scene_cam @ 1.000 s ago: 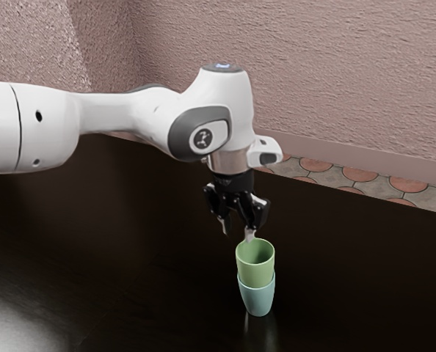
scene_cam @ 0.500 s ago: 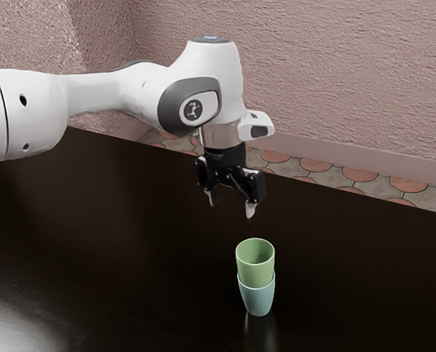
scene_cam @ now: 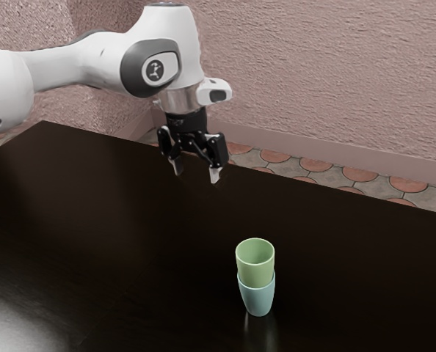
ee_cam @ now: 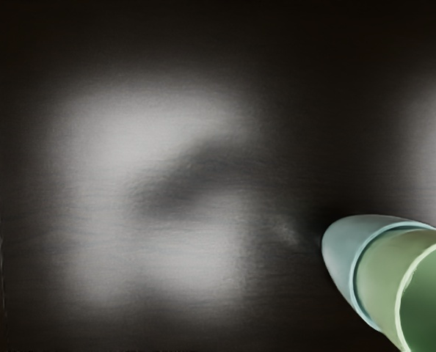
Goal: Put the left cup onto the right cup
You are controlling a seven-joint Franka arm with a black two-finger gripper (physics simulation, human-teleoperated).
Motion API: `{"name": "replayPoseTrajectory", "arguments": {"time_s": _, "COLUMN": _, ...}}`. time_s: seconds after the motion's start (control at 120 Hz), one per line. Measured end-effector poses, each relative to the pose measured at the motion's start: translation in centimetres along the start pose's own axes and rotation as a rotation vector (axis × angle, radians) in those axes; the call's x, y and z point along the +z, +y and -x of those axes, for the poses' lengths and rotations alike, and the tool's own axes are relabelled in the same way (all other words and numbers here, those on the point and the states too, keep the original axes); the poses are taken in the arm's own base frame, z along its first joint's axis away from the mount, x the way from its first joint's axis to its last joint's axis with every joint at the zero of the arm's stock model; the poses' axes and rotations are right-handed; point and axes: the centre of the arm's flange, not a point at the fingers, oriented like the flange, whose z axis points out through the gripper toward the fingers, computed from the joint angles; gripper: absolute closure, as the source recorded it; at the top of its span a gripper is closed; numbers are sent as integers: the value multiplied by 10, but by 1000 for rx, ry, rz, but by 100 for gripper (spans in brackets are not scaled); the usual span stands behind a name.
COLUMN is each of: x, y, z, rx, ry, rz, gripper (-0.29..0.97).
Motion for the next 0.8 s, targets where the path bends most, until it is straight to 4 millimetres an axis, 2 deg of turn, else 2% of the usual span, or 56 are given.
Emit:
{"name": "replayPoseTrajectory", "arguments": {"time_s": 0.242, "x": -28, "y": -50, "z": 1, "rx": -19, "ry": 22, "rz": 5, "gripper": 2}}
{"name": "replayPoseTrajectory", "arguments": {"time_s": 0.558, "x": -86, "y": -119, "z": 8, "rx": -54, "ry": 73, "rz": 5, "gripper": 2}}
{"name": "replayPoseTrajectory", "arguments": {"time_s": 0.675, "x": -105, "y": -134, "z": 13, "rx": -54, "ry": 90, "rz": -7, "gripper": 2}}
{"name": "replayPoseTrajectory", "arguments": {"time_s": 0.8, "x": -121, "y": -139, "z": 19, "rx": -40, "ry": 103, "rz": -30, "gripper": 2}}
